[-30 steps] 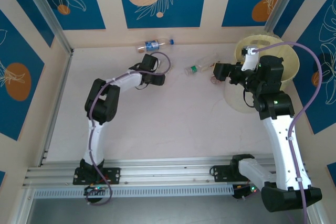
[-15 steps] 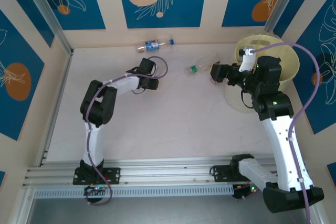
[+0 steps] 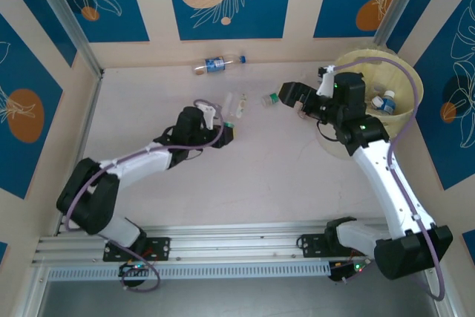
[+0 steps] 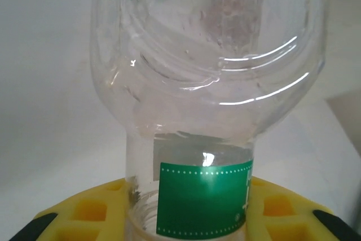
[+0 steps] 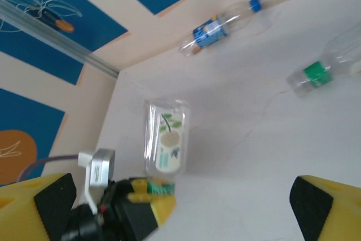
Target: Put the plastic bottles in the bin
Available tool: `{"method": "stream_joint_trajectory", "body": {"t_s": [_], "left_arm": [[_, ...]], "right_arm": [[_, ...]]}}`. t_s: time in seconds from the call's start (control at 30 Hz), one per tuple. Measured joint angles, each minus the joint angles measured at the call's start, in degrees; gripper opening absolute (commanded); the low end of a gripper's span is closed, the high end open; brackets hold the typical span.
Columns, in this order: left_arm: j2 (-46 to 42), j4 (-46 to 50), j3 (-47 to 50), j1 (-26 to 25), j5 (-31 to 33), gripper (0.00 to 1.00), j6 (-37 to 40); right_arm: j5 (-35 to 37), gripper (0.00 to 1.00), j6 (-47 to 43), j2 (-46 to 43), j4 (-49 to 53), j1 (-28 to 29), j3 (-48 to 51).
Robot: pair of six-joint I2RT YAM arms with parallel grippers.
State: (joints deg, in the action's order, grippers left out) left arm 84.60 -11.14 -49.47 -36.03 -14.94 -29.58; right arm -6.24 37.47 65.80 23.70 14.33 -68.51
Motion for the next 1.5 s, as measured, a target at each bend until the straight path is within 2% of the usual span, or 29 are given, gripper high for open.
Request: {"method": "stream_joint_trajectory", "body": {"t_s": [0.17,0.37,0.6,0.77,0.87,0.9,0.93,1.13,1.2,1.23,1.27,1.3,1.33,1.37,1.5], "left_arm": [[-9.09,-0.59,0.92,-5.20,3.69,0.00,1.22],[-10.14,-0.11,0.61,-6.12,6.73,0.00,4.28],[-9.11,0.70,-0.07,-6.54,7.13,0.00,6.23],[-8.68,1.42,-0.63,-6.51,7.37,0.00,6.14],[-8.66,2.01,-1.18,-6.60,7.34,0.00,6.19],[-8.66,2.21,-1.33,-6.64,7.28,0.00,6.21],[-8.66,2.51,-1.49,-6.71,7.13,0.00,6.21],[-8.61,3.08,-1.70,-6.75,6.21,0.03,6.14],[-8.61,3.06,-1.70,-6.75,5.99,0.14,6.14],[-8.61,3.08,-1.70,-6.75,5.97,0.29,6.14],[-8.61,3.08,-1.70,-6.75,5.97,0.57,6.21],[-8.61,3.08,-1.70,-6.75,5.99,0.77,6.10],[-8.61,2.99,-1.70,-6.75,5.99,0.90,6.38],[-8.68,2.75,-1.66,-6.75,5.99,0.98,6.40],[-9.73,-1.07,0.68,-6.75,6.47,1.00,6.38]], "right_arm": [[-3.96,0.99,2.84,7.04,-1.36,3.82,-2.05],[-11.58,1.00,8.09,12.07,-7.93,6.23,-3.08],[-13.42,1.00,9.81,14.60,-14.01,8.68,-4.15],[-10.14,1.00,5.16,19.52,-9.57,11.85,-11.47],[-9.27,0.87,2.49,20.59,-7.54,12.57,-12.46],[-8.94,0.75,2.10,20.68,-6.91,12.72,-12.48],[-8.11,0.68,1.33,20.70,-6.10,12.90,-12.48],[-5.92,0.58,-1.77,20.70,-2.82,12.90,-12.76],[-5.88,0.53,-2.23,20.65,-2.67,12.87,-12.79],[-5.79,0.51,-2.40,20.65,-2.60,12.87,-12.79],[-5.75,0.49,-2.45,20.65,-2.62,12.87,-12.79],[-5.75,0.49,-2.47,20.61,-2.62,12.83,-12.79],[-5.42,0.48,-3.04,20.44,-2.58,12.74,-12.74],[-5.07,0.48,-3.43,20.13,-2.60,12.66,-12.44],[-2.86,0.44,-5.07,17.22,-2.62,11.74,-10.25]]}}
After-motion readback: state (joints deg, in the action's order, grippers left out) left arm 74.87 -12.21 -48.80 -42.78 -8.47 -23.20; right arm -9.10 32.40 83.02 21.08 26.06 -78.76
